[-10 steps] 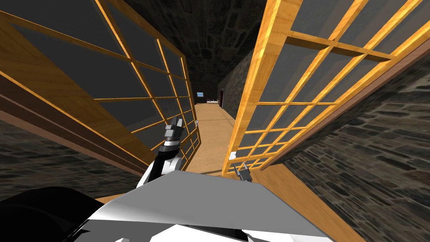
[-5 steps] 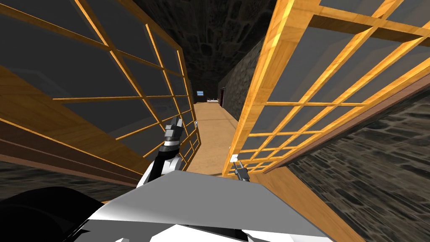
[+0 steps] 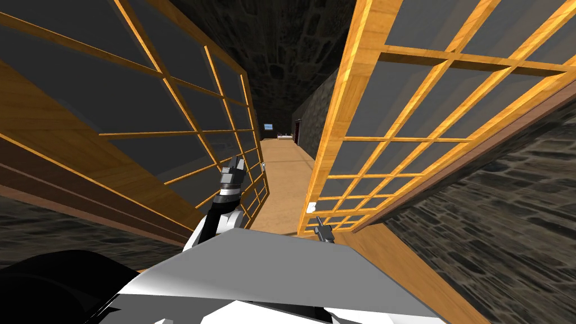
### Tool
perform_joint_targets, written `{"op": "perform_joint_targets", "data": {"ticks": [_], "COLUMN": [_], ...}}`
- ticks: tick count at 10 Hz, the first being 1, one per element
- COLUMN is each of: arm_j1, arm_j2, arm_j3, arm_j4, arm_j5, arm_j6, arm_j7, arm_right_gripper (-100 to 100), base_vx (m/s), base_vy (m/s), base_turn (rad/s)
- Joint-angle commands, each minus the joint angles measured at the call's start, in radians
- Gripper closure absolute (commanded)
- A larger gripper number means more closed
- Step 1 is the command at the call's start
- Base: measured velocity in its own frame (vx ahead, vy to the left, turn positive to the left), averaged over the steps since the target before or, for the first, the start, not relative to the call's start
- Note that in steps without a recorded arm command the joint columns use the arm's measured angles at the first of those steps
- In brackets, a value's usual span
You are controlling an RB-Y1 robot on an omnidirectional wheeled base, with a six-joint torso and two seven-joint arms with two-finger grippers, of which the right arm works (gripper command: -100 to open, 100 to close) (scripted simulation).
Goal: Push the door open
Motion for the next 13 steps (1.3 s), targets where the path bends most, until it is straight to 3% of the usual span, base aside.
{"op": "perform_joint_targets", "data": {"ticks": [1,2,3,6,7,8,9,11,13], "arm_j1": [0.005,0.011,0.019,0.033,0.029,0.022,0.017,0.008,-0.004], "arm_j2": [-0.031,-0.045,-0.048,0.008,-0.003,-0.031,-0.043,-0.052,-0.043], "arm_j3": [-0.003,-0.005,-0.010,-0.016,-0.016,-0.009,-0.004,0.005,0.016], "arm_j4": [-0.004,-0.007,-0.013,-0.022,-0.017,-0.013,-0.010,-0.006,0.001], "arm_j5": [-0.002,-0.004,-0.007,-0.012,-0.011,-0.016,-0.019,-0.025,-0.032], "arm_j6": [-0.001,-0.001,-0.002,-0.003,-0.004,0.001,0.005,0.012,0.021], "arm_j7": [-0.001,-0.001,-0.003,-0.005,-0.004,0.006,0.012,0.022,0.037], "arm_right_gripper": [-100,-100,-100,-100,-100,-100,-100,-100,-100], "base_vx": [-0.043,-0.088,-0.157,-0.161,-0.047,0.058,0.157,0.165,0.212], "base_vy": [0.014,0.020,0.030,0.029,0.005,0.007,0.002,0.013,0.023], "base_turn": [-0.046,-0.061,-0.071,-0.060,-0.002,-0.014,-0.021,-0.012,-0.017]}}
